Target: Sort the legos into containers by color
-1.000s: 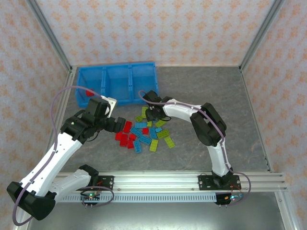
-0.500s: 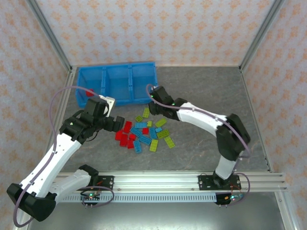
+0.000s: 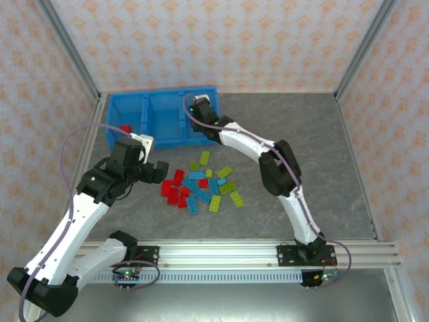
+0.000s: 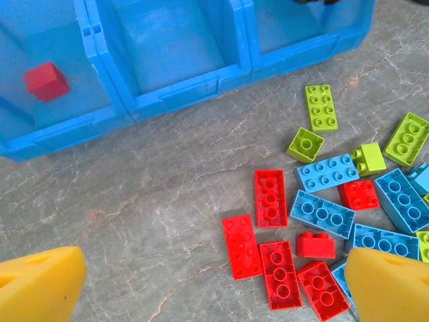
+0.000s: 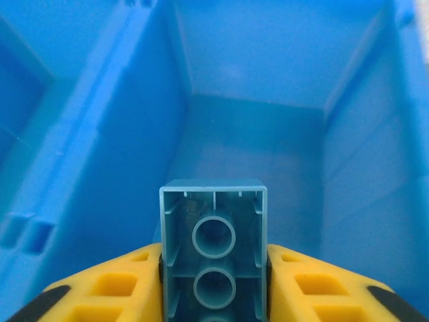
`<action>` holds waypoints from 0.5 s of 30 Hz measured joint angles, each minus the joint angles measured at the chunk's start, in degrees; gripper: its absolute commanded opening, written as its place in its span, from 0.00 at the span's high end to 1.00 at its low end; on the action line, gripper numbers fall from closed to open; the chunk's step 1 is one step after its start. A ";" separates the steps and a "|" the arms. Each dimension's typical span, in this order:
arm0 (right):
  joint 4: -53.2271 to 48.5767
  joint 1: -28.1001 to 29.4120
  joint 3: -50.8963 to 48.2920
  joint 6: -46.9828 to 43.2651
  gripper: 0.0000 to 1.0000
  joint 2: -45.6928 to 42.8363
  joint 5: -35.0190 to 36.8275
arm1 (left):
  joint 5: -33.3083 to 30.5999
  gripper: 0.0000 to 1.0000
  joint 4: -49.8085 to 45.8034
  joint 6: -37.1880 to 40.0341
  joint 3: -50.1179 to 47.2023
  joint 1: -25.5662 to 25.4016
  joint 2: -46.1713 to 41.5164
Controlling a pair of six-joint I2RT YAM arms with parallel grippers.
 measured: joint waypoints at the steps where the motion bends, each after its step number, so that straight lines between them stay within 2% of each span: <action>1: -1.18 -0.02 1.55 -0.31 0.52 1.33 -0.13 | -0.13 0.00 0.00 0.02 0.00 0.00 0.02; 5: -5.38 0.17 4.24 -0.50 0.49 2.71 -0.13 | -1.16 0.00 0.00 0.00 0.00 0.00 0.02; 9: -6.88 0.17 4.04 -0.50 0.51 0.90 -0.15 | -1.53 0.00 0.04 -0.04 -0.04 0.00 0.02; 12: -7.50 0.15 -0.44 -0.44 0.50 -4.59 -0.68 | -2.47 0.00 0.28 -0.74 -0.28 0.00 0.44; 15: -8.22 0.17 -8.50 -0.07 0.47 -14.64 -3.26 | -3.89 0.02 -0.66 -5.29 0.46 0.00 3.08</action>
